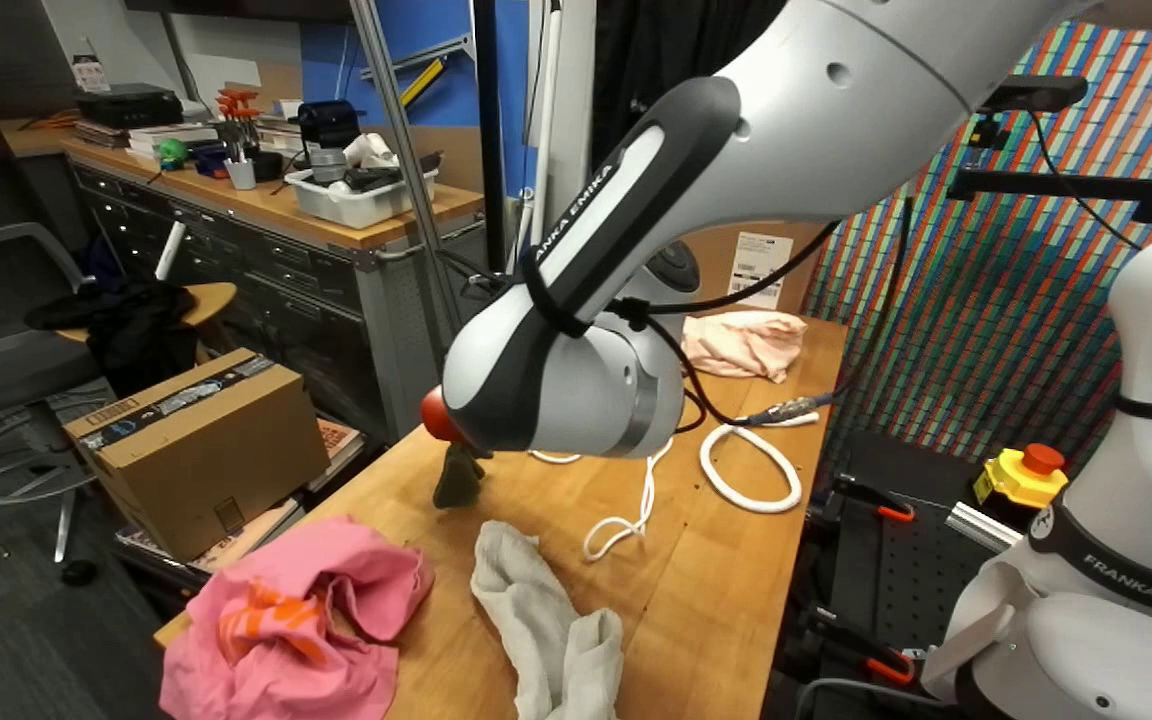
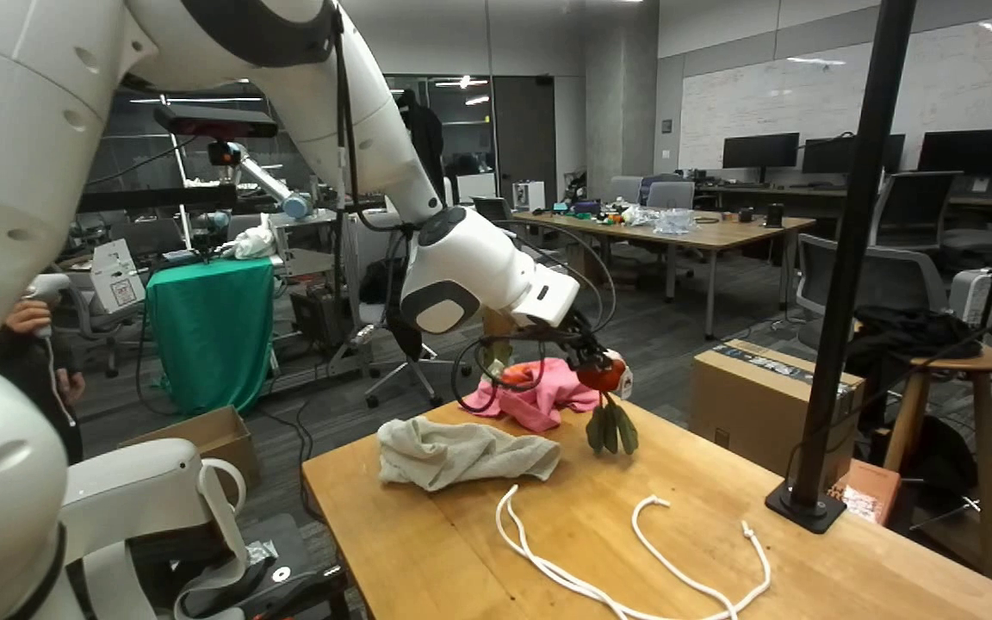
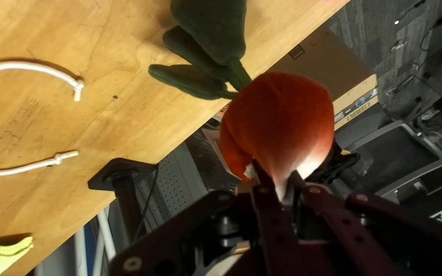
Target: Move the peach shirt to the right, move the pink shirt to the left, move the white towel to the left, move the yellow towel to the right, move the thick white rope forwards, move the radish backwards
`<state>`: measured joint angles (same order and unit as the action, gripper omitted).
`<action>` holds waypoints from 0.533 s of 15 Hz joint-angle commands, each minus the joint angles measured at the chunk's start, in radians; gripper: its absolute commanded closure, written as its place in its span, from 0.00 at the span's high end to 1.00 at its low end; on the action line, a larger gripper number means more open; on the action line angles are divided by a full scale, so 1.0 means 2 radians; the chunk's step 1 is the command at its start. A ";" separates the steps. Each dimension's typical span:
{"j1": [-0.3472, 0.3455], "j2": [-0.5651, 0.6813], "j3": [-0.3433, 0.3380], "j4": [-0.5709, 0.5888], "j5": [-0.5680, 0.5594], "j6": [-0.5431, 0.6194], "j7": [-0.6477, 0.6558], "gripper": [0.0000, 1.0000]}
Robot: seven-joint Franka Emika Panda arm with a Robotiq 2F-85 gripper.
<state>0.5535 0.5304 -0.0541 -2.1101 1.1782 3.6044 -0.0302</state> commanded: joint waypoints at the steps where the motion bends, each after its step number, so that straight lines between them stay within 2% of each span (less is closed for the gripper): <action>1: 0.031 0.062 -0.045 0.078 0.080 0.012 -0.055 0.06; 5: 0.034 0.101 -0.065 0.120 0.167 0.006 -0.121 0.06; 8: 0.021 0.117 -0.054 0.145 0.223 0.007 -0.179 0.05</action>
<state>0.6050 0.7175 -0.1645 -1.9076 1.5156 3.6018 -0.2670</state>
